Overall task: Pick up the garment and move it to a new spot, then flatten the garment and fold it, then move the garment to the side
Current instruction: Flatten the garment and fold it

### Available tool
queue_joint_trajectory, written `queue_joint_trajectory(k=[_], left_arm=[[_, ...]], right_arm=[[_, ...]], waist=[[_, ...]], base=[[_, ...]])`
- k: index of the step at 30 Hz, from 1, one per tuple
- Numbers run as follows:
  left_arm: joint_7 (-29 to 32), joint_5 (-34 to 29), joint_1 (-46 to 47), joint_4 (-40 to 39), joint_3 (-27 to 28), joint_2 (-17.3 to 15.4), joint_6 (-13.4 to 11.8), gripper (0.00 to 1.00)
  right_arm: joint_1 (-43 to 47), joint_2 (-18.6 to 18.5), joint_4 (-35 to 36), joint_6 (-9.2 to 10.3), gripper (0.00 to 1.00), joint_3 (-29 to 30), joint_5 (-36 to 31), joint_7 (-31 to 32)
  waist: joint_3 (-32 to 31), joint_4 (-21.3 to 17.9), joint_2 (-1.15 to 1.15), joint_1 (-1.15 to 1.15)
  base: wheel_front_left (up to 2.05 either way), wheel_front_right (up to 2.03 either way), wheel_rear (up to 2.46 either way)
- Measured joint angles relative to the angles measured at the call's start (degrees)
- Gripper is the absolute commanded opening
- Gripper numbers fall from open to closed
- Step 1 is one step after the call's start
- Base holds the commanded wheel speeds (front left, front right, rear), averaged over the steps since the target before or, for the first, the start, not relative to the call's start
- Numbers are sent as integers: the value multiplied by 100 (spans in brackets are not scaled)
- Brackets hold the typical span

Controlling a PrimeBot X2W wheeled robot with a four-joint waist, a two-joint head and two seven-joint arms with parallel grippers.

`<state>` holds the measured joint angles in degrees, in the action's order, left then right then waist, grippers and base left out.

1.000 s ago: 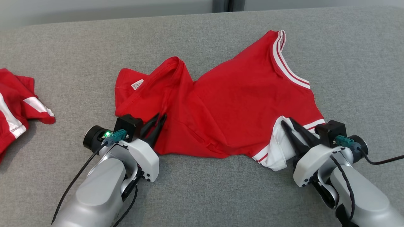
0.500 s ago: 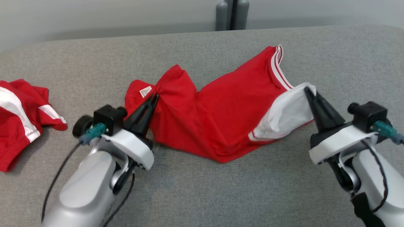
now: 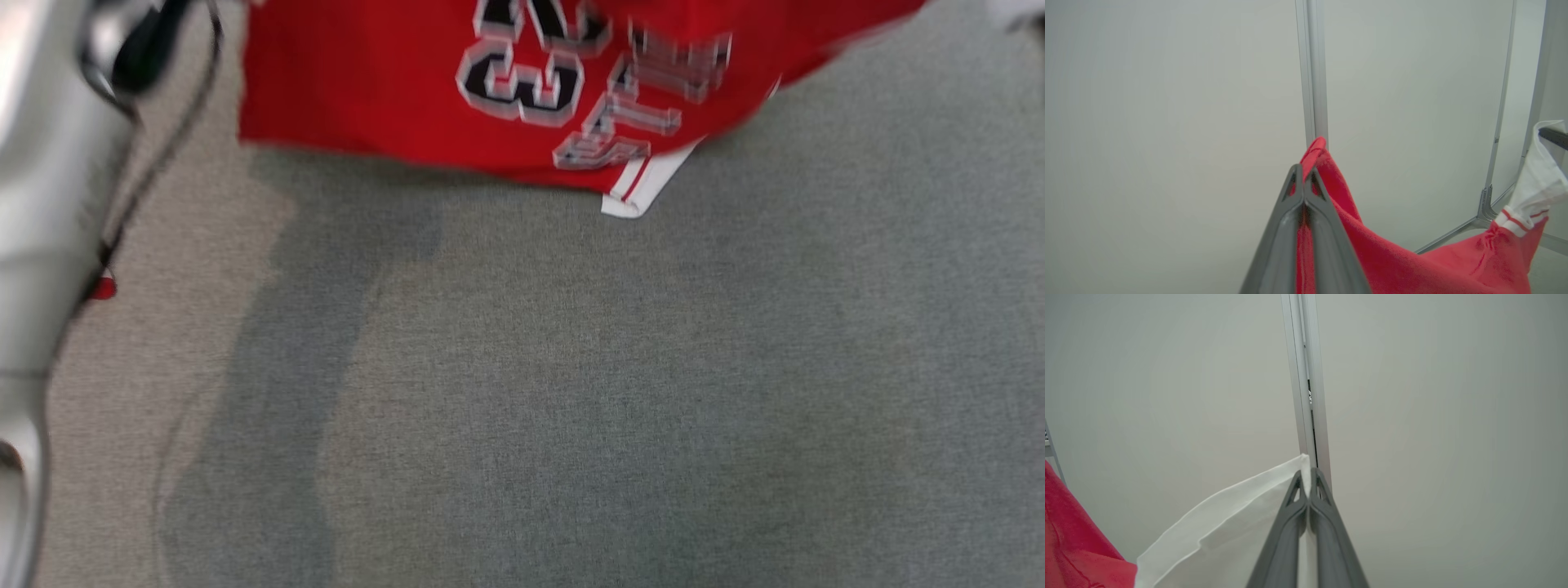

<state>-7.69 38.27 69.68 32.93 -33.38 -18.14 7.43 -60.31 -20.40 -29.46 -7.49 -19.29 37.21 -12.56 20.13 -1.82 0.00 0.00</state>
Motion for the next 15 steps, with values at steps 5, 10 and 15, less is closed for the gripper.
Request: queue_joint_trajectory(k=[5, 10, 15], left_arm=[[282, 177, 1831, 606, -53, -19, 0, 0], [263, 108, 3131, 1093, -248, 2, 0, 0], [243, 112, 4037, 1549, -379, 45, 0, 0]], right_arm=[[-1990, -81, -505, 0, 0, 67, 337, 322], [-3398, -131, -1147, 0, 0, 0, 168, 423], [-4550, -221, -1753, 0, 0, -154, -123, 439]], waist=[[646, -89, 0, 0], [1069, -191, 0, 0], [1382, -258, 0, 0]], base=[[0, 0, 0], [0, 0, 0], [0, 0, 0]])
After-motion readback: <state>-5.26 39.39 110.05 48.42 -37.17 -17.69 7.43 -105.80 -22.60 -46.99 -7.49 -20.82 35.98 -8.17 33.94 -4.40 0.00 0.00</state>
